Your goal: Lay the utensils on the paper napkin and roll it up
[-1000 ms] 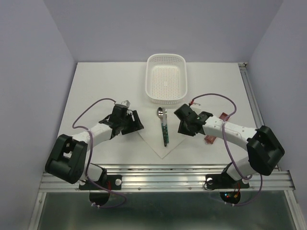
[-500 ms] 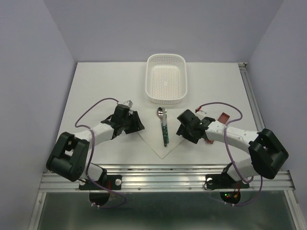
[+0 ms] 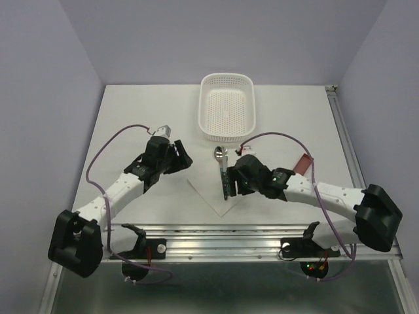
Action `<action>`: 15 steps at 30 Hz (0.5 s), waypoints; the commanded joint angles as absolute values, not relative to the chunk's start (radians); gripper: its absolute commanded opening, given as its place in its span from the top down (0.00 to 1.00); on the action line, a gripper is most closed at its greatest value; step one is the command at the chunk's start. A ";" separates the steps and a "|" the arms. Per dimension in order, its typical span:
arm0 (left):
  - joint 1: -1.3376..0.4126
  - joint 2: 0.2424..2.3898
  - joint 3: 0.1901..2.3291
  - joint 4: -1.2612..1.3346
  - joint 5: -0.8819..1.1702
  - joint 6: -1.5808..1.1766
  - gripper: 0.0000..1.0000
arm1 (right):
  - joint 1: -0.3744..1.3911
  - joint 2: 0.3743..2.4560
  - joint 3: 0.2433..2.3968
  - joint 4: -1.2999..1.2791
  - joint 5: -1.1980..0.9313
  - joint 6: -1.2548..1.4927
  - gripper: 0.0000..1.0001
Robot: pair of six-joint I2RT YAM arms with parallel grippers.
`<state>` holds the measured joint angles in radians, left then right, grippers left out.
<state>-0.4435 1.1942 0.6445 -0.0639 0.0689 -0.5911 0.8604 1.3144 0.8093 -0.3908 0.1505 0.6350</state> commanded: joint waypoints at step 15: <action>-0.439 0.954 0.675 -0.196 0.011 -0.600 0.26 | 1.494 1.703 1.038 -0.426 0.719 0.436 0.30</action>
